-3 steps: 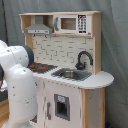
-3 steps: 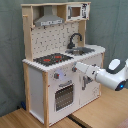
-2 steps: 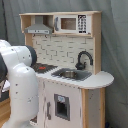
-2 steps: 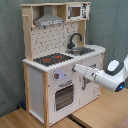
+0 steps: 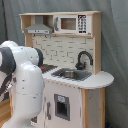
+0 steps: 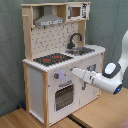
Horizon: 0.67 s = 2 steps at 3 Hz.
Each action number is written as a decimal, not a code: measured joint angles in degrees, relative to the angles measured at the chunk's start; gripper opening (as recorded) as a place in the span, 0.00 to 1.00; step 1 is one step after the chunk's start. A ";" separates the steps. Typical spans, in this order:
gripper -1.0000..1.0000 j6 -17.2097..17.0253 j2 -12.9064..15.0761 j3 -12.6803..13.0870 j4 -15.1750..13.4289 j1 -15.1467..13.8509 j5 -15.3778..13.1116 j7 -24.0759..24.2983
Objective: Play with the kitchen
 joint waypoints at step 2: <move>1.00 -4.49 8.46 -0.08 2.36 2.18 -7.02 0.25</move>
